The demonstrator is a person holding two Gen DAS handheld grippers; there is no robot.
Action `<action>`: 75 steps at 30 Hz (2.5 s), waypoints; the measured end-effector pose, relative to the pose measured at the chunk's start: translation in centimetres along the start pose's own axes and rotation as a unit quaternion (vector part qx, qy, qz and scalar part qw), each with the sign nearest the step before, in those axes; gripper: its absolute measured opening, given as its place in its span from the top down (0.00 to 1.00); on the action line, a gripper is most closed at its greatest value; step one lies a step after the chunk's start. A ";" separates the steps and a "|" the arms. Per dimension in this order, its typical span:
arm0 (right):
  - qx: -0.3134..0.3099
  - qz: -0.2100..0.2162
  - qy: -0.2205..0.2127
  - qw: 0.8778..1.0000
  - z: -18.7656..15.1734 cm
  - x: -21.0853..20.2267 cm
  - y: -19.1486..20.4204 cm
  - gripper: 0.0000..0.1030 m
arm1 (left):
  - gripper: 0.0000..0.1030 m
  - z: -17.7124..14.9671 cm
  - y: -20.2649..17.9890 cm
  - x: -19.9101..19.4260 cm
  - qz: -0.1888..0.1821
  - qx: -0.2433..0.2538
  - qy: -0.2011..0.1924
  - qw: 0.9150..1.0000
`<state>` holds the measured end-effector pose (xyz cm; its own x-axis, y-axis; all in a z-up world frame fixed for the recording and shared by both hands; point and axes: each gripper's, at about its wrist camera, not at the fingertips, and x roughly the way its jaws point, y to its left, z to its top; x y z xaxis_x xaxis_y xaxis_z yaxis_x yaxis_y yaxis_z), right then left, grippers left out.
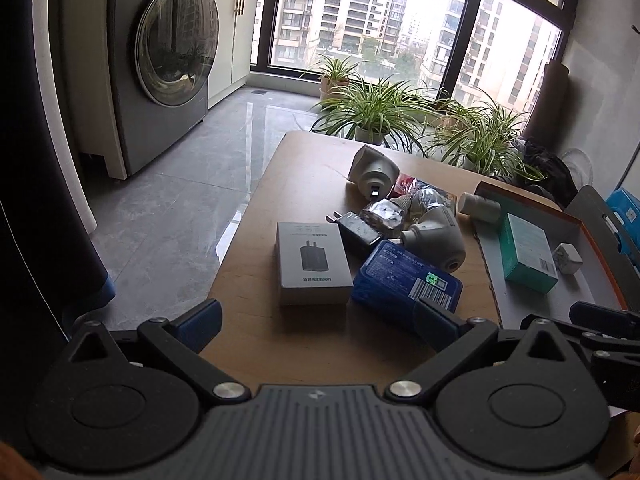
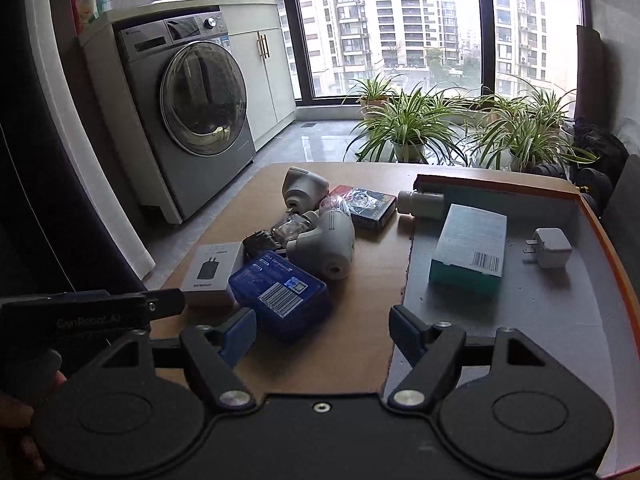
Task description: Organize rigid objects
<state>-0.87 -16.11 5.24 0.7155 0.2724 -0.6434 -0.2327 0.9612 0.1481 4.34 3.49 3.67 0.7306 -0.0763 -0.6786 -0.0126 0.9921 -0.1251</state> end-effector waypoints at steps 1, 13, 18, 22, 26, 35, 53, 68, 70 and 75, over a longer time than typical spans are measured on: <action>-0.001 0.001 0.001 1.000 0.0 0.1 0.1 0.15 | 0.00 0.0 0.0 0.0 0.000 0.001 -0.001 1.000; -0.025 0.016 0.014 0.999 0.2 1.1 1.3 0.15 | 0.00 0.3 0.6 0.2 0.002 0.001 0.000 1.000; -0.082 0.037 0.029 0.995 0.9 3.3 2.3 0.15 | 0.00 0.4 1.6 0.9 0.012 -0.011 0.008 1.000; -0.117 0.063 0.051 0.990 2.1 6.4 2.7 0.15 | 0.00 0.6 2.6 1.2 0.020 -0.018 0.011 1.000; -0.151 0.072 0.075 0.983 3.3 9.8 3.3 0.14 | 0.00 1.0 3.6 1.8 0.028 -0.027 0.013 0.999; -0.145 0.083 0.119 0.979 2.9 13.8 3.8 0.24 | 0.00 2.4 4.0 4.1 0.017 -0.036 0.017 0.999; -0.022 0.011 0.045 0.999 1.8 5.0 -1.5 0.30 | 0.42 2.3 0.8 9.1 0.026 0.012 0.033 0.999; 0.021 -0.014 0.014 1.000 1.1 1.8 -1.8 0.30 | 0.42 0.4 -3.1 -1.1 0.008 0.026 -0.023 0.999; 0.022 -0.018 0.010 1.000 1.0 1.3 -1.7 0.30 | 0.42 0.3 -3.5 -1.5 0.007 0.029 -0.024 0.999; 0.025 -0.020 0.003 0.999 0.9 0.3 -1.6 0.30 | 0.42 0.1 -4.6 -1.9 0.008 0.036 -0.028 0.999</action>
<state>0.31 -17.48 5.45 0.7192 0.2332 -0.6545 -0.1711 0.9724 0.1585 3.06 -0.90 5.58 0.7679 -0.0558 -0.6382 0.0222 0.9979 -0.0606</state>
